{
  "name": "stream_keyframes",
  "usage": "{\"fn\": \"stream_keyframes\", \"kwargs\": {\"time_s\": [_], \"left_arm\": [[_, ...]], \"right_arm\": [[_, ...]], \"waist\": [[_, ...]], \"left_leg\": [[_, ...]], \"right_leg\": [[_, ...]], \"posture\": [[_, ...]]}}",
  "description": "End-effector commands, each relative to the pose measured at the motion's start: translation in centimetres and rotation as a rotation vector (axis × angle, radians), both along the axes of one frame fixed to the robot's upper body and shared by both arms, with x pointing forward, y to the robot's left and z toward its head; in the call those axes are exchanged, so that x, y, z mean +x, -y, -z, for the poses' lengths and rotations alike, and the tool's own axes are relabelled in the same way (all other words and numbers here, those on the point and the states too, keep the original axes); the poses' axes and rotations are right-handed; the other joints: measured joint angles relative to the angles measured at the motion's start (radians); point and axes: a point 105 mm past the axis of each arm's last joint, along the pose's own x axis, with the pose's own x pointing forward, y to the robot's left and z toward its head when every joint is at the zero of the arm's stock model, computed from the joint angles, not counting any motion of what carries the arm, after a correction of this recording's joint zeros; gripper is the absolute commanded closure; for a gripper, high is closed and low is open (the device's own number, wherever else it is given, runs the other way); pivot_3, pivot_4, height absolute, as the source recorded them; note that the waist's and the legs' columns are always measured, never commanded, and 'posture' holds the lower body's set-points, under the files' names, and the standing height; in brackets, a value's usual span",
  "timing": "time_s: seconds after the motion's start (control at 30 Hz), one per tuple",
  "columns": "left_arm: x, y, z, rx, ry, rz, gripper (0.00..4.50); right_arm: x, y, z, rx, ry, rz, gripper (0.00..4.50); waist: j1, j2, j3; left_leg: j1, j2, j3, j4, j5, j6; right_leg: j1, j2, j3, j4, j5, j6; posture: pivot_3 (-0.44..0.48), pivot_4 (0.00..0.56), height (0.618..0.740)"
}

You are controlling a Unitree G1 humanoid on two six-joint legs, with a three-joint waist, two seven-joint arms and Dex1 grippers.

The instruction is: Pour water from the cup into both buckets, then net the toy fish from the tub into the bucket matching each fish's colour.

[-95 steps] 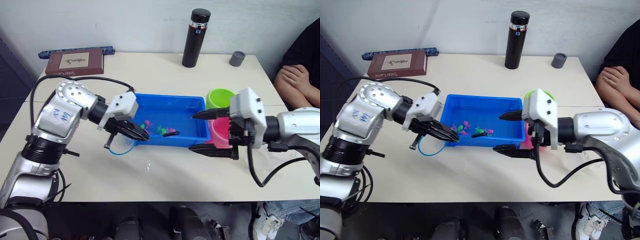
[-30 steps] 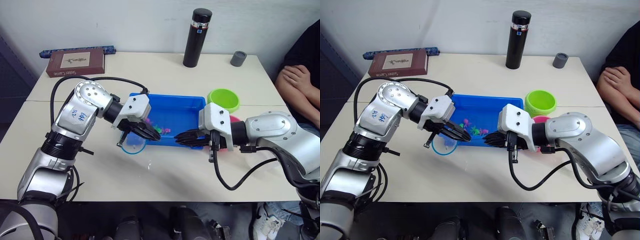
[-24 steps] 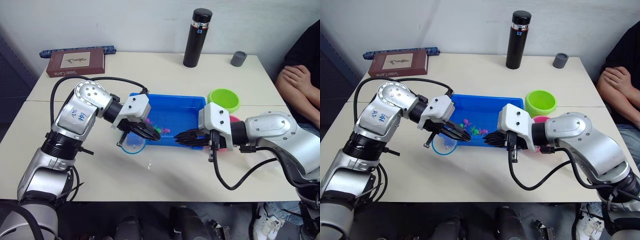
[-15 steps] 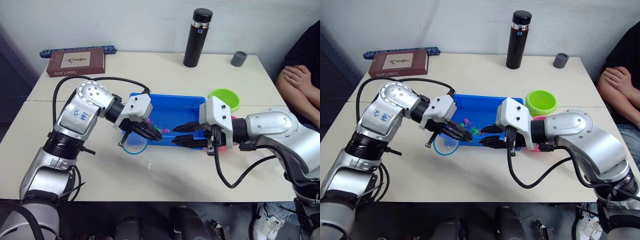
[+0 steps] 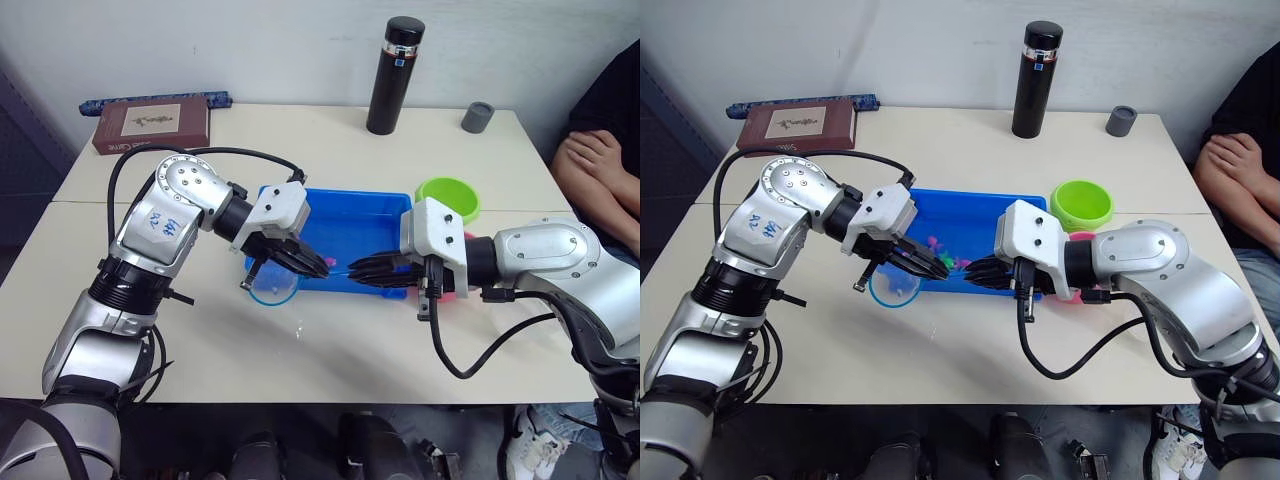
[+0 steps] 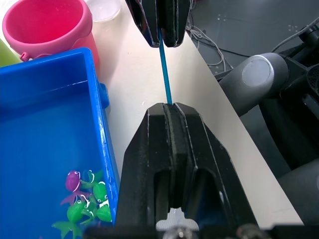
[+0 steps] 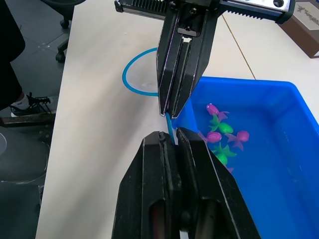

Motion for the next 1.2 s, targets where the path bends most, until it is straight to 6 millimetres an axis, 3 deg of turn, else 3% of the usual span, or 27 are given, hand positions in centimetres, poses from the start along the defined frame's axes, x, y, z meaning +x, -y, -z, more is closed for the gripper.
{"fn": "stream_keyframes", "kwargs": {"time_s": [0.03, 0.3, 0.33, 0.37, 0.47, 0.57, 0.63, 0.8, 0.9, 1.1, 1.2], "left_arm": [[-0.4, 0.3, -1.5, -0.021, 0.05, 0.026, 4.5], [-0.1, -0.1, -2.0, -0.07, -0.015, -0.017, 4.5], [-0.1, -0.7, -2.5, -0.102, -0.071, -0.036, 3.83], [-0.1, -1.3, -2.9, -0.135, -0.114, -0.053, 3.68], [0.3, -3.0, -3.8, -0.215, -0.18, -0.114, 2.19], [0.6, -6.0, -3.9, -0.261, -0.225, -0.201, 1.11], [0.9, -7.7, -3.7, -0.279, -0.237, -0.262, 0.14], [1.6, -10.6, -1.4, -0.238, -0.171, -0.393, 0.04], [1.6, -10.7, -0.1, -0.203, -0.136, -0.413, 0.04], [2.0, -10.4, 0.7, -0.209, -0.082, -0.442, 0.04], [2.4, -10.4, 1.1, -0.192, -0.102, -0.46, 0.04]], "right_arm": [[-0.7, 0.1, -0.4, -0.01, 0.019, -0.028, 4.45], [-0.6, 0.4, -0.8, -0.015, 0.029, -0.017, 4.45], [-0.4, 0.8, -0.9, -0.024, 0.036, -0.003, 4.5], [-0.3, 1.2, -1.1, -0.034, 0.042, 0.012, 4.5], [0.2, 2.6, -1.6, -0.063, 0.053, 0.054, 4.5], [1.3, 4.9, -2.1, -0.11, 0.072, 0.12, 4.5], [1.9, 6.3, -2.6, -0.135, 0.091, 0.157, 4.5], [4.9, 9.9, -4.6, -0.185, 0.206, 0.322, 4.5], [6.3, 10.6, -4.9, -0.197, 0.249, 0.371, 4.5], [7.6, 10.2, -3.2, -0.231, 0.294, 0.398, 4.5], [8.2, 9.4, -1.1, -0.25, 0.298, 0.395, 4.5]], "waist": [[0.0, 0.0, 0.0], [0.0, 0.0, 0.0], [0.0, 0.0, 0.0], [0.0, 0.0, 0.0], [-0.003, 0.001, 0.0], [-0.002, 0.001, 0.0], [-0.003, 0.001, 0.001], [-0.001, 0.002, 0.001], [-0.002, 0.003, 0.002], [-0.002, 0.003, 0.002], [-0.003, 0.003, 0.002]], "left_leg": [[0.0, 0.0, 0.0, 0.0, 0.0, 0.0], [0.0, 0.0, 0.0, 0.0, 0.0, 0.0], [0.0, 0.0, 0.0, 0.0, 0.0, 0.0], [0.0, 0.0, 0.0, 0.0, 0.0, 0.0], [0.0, 0.0, 0.0, 0.0, 0.0, 0.0], [0.0, 0.0, 0.0, 0.0, 0.0, 0.0], [0.0, 0.0, 0.0, 0.0, 0.0, 0.0], [0.0, 0.0, 0.001, 0.0, 0.0, 0.0], [0.0, 0.0, 0.002, 0.0, 0.0, 0.0], [0.0, 0.0, 0.004, 0.0, 0.0, 0.0], [0.0, 0.001, 0.005, 0.0, 0.0, 0.0]], "right_leg": [[0.0, 0.0, 0.0, 0.0, 0.0, 0.0], [0.0, 0.0, 0.0, 0.0, 0.0, 0.0], [0.0, 0.0, 0.0, 0.0, 0.0, 0.0], [0.0, 0.0, 0.0, 0.0, 0.0, 0.0], [0.0, 0.0, 0.0, 0.0, 0.0, 0.0], [0.0, 0.0, 0.0, 0.0, 0.0, 0.0], [0.0, 0.0, 0.0, 0.0, 0.0, 0.0], [0.0, 0.0, 0.0, 0.0, 0.0, 0.0], [0.0, 0.0, 0.0, -0.001, 0.0, 0.0], [-0.001, 0.0, 0.001, 0.0, 0.0, 0.0], [-0.001, 0.0, 0.001, 0.001, 0.0, 0.0]], "posture": [[0.0, 0.15, 0.74], [0.0, 0.15, 0.74], [0.0, 0.15, 0.74], [0.0, 0.15, 0.74], [0.0, 0.15, 0.74], [0.0, 0.15, 0.74], [0.0, 0.15, 0.74], [0.0, 0.15, 0.74], [0.0, 0.15, 0.74], [0.0, 0.15, 0.74], [0.0, 0.15, 0.74]]}}
